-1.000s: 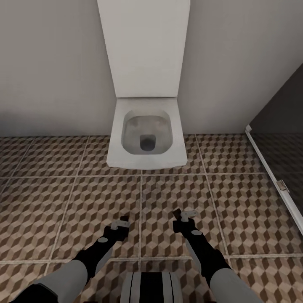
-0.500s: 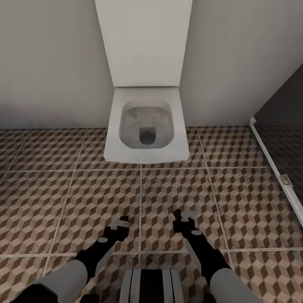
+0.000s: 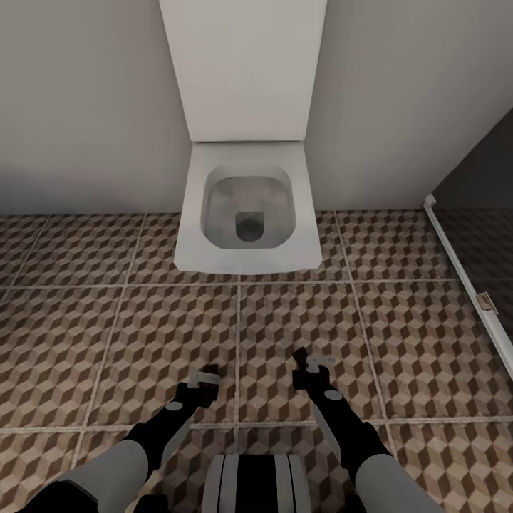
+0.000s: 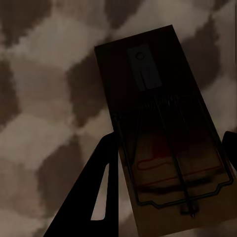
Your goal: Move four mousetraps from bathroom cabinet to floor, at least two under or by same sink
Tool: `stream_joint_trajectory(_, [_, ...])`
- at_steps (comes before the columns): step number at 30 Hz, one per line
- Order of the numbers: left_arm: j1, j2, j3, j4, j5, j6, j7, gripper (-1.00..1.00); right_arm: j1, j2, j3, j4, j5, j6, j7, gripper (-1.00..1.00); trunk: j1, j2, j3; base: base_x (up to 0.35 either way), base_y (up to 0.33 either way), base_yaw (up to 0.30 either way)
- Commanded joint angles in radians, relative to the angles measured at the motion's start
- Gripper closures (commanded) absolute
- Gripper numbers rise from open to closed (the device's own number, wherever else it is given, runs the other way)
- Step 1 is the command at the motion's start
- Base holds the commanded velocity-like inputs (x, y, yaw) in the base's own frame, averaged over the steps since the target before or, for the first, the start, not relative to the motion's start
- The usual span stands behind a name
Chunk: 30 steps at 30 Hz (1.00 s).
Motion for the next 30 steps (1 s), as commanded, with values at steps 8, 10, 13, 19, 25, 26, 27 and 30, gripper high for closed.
stream_joint_trajectory(8, [-0.001, 0.000, -0.009, -0.006, 0.008, -0.062, 0.007, 1.00, 0.000, -0.003, 0.052, 0.078, 0.012, -0.132, -0.004, 1.00, 0.000, 0.000, -0.001, 0.000, 0.000, 0.000])
stream_joint_trajectory(10, [-0.001, -0.002, -0.009, -0.006, 0.008, -0.066, 0.007, 1.00, 0.000, -0.003, 0.062, 0.082, 0.013, -0.138, -0.005, 1.00, 0.000, 0.000, -0.001, 0.000, 0.000, 0.000])
stream_joint_trajectory(13, [-0.001, -0.006, -0.009, -0.004, 0.008, -0.069, 0.007, 1.00, 0.000, -0.002, 0.070, 0.086, 0.014, -0.142, -0.005, 1.00, 0.000, 0.000, -0.001, 0.000, 0.000, 0.000])
stream_joint_trajectory(19, [-0.001, -0.009, -0.010, 0.005, 0.007, -0.070, 0.007, 1.00, 0.000, -0.002, 0.073, 0.088, 0.014, -0.144, -0.005, 1.00, 0.000, 0.000, -0.001, 0.000, 0.000, 0.000])
stream_joint_trajectory(25, [-0.001, -0.009, -0.010, 0.011, 0.006, -0.070, 0.007, 1.00, 0.000, -0.003, 0.074, 0.089, 0.014, -0.144, -0.005, 1.00, 0.000, 0.000, -0.001, 0.000, 0.000, 0.000])
stream_joint_trajectory(26, [-0.001, -0.009, -0.010, 0.012, 0.006, -0.070, 0.007, 1.00, 0.000, -0.003, 0.074, 0.089, 0.015, -0.144, -0.005, 1.00, 0.000, 0.000, -0.001, 0.000, 0.000, 0.000])
stream_joint_trajectory(27, [-0.001, -0.009, -0.010, 0.012, 0.006, -0.070, 0.007, 1.00, 0.000, -0.003, 0.074, 0.089, 0.015, -0.144, -0.005, 1.00, 0.000, 0.000, -0.001, 0.000, 0.000, 0.000])
stream_joint_trajectory(30, [-0.001, -0.009, -0.010, 0.013, 0.006, -0.070, 0.007, 1.00, 0.000, -0.003, 0.073, 0.090, 0.019, -0.145, -0.005, 1.00, 0.000, 0.000, -0.001, 0.000, 0.000, 0.000])
